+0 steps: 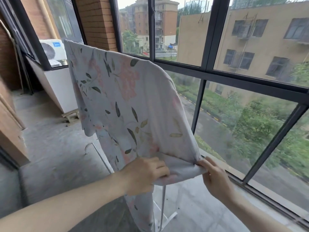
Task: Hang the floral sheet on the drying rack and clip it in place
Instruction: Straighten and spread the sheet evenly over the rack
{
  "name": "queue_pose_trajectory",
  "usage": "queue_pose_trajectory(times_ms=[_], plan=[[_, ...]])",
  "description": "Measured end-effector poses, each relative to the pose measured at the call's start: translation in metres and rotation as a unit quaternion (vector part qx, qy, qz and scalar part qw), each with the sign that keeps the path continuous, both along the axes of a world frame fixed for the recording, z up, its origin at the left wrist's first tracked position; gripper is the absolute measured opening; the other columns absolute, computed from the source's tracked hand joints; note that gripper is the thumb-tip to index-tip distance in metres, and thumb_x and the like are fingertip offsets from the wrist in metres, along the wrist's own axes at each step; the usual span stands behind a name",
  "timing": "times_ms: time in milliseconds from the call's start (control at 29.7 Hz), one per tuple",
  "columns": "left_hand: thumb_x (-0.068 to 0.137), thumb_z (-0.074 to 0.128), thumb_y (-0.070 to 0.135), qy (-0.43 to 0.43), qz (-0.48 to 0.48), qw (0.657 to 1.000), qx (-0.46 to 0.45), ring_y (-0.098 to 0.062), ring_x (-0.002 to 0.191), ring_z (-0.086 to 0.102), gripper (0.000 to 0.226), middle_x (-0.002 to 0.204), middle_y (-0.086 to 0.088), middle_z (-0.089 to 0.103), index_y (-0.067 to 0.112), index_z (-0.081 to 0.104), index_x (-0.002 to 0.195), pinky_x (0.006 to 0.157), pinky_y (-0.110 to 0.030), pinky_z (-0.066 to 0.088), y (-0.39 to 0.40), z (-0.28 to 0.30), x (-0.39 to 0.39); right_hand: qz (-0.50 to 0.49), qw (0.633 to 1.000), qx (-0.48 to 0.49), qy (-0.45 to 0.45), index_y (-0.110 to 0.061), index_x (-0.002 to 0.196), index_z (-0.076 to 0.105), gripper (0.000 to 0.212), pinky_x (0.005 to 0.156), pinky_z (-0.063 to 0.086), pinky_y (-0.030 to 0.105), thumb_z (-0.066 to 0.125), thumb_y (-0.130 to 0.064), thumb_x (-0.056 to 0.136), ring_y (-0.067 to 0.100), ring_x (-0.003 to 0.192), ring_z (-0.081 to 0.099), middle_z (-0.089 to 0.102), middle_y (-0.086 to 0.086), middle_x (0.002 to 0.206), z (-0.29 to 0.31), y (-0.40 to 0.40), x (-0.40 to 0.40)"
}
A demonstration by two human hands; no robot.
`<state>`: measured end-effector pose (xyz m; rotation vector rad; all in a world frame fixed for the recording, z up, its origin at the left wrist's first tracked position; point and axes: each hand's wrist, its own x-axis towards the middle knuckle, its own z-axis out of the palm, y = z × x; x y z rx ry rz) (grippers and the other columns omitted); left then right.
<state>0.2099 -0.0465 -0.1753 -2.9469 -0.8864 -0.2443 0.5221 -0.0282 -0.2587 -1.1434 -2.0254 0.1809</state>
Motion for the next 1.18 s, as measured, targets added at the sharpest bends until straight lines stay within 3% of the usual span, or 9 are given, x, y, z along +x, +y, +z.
queue_pose_trajectory(times_ms=[67,168,336,437,538,706,807,942,1177], plan=[[0.057,0.066,0.005,0.026,0.012,0.999,-0.024,-0.018,0.090,0.056,0.056,0.104,0.007,0.062,0.022,0.061,0.110,0.065,-0.031,0.049,-0.001,-0.015,0.002,-0.005,0.999,-0.051,-0.019,-0.025,0.108,0.062,0.052,0.060,0.048,0.031,0.050,0.015,0.076,0.014,0.071,0.051,0.049,-0.010,0.093,-0.020,-0.005,-0.004],[0.064,0.070,0.014,0.010,0.072,0.994,-0.078,-0.018,0.101,0.057,0.053,0.111,0.008,0.061,0.024,0.062,0.115,0.066,-0.018,0.035,0.001,-0.025,-0.001,-0.014,0.996,-0.082,-0.010,-0.022,0.111,0.068,0.049,0.059,0.037,0.012,0.056,0.012,0.078,-0.001,0.067,0.046,0.051,-0.011,0.090,-0.035,-0.007,-0.010],[0.075,0.078,0.055,-0.020,0.166,0.974,-0.153,-0.007,0.125,0.044,0.072,0.141,0.015,0.045,0.035,0.051,0.139,0.106,-0.028,0.042,0.008,-0.002,-0.015,-0.012,0.989,-0.141,-0.035,-0.031,0.110,0.070,0.046,0.061,0.039,0.009,0.069,0.005,0.081,0.004,0.069,0.057,0.058,-0.018,0.102,-0.030,0.002,-0.011],[0.083,0.076,0.043,-0.129,0.208,0.965,-0.098,-0.007,0.119,0.053,0.048,0.131,0.016,0.052,0.032,0.061,0.128,0.102,-0.034,0.047,0.022,0.031,-0.034,0.008,0.976,-0.212,-0.058,-0.050,0.103,0.065,0.059,0.061,0.045,0.018,0.064,0.002,0.075,0.009,0.069,0.063,0.059,-0.023,0.117,-0.019,0.005,-0.007],[0.088,0.076,0.029,-0.230,0.249,0.940,-0.040,-0.002,0.109,0.054,0.034,0.124,0.016,0.054,0.029,0.064,0.120,0.093,-0.035,0.050,0.031,0.070,-0.046,-0.041,0.982,-0.174,0.055,-0.046,0.093,0.067,0.057,0.062,0.050,0.025,0.066,0.008,0.074,0.011,0.069,0.063,0.068,-0.020,0.107,0.008,0.012,-0.014],[0.087,0.076,0.017,-0.308,0.237,0.920,0.044,-0.007,0.110,0.055,0.041,0.128,0.010,0.052,0.022,0.061,0.125,0.088,-0.033,0.053,0.026,0.121,-0.026,-0.035,0.968,-0.142,0.205,-0.039,0.130,0.057,0.044,0.072,0.053,0.015,0.070,-0.017,0.094,0.000,0.095,0.064,0.059,-0.024,0.124,0.067,0.042,-0.046],[0.085,0.074,0.014,-0.295,0.208,0.926,0.114,-0.012,0.122,0.053,0.046,0.134,0.005,0.050,0.018,0.058,0.129,0.096,-0.031,0.050,0.017,0.136,0.000,0.036,0.966,-0.168,0.191,-0.033,0.127,0.068,0.032,0.077,0.057,0.021,0.069,-0.024,0.096,0.003,0.101,0.067,0.070,-0.022,0.115,0.084,0.059,-0.063],[0.078,0.070,0.008,-0.230,0.171,0.936,0.203,-0.022,0.128,0.049,0.047,0.136,0.000,0.054,0.016,0.065,0.124,0.104,-0.034,0.039,0.013,0.146,0.033,0.093,0.970,-0.166,0.155,-0.035,0.087,0.075,0.022,0.069,0.055,0.025,0.075,-0.013,0.091,0.006,0.078,0.069,0.074,-0.019,0.085,0.082,0.067,-0.075],[0.073,0.065,0.015,-0.089,0.170,0.956,0.223,-0.023,0.116,0.060,0.036,0.115,0.004,0.069,0.020,0.073,0.107,0.119,-0.043,0.029,0.041,0.136,0.085,0.106,0.967,-0.196,0.120,-0.031,0.092,0.074,0.005,0.067,0.055,0.026,0.073,-0.026,0.092,0.009,0.084,0.070,0.074,-0.016,0.089,0.065,0.112,-0.047]])
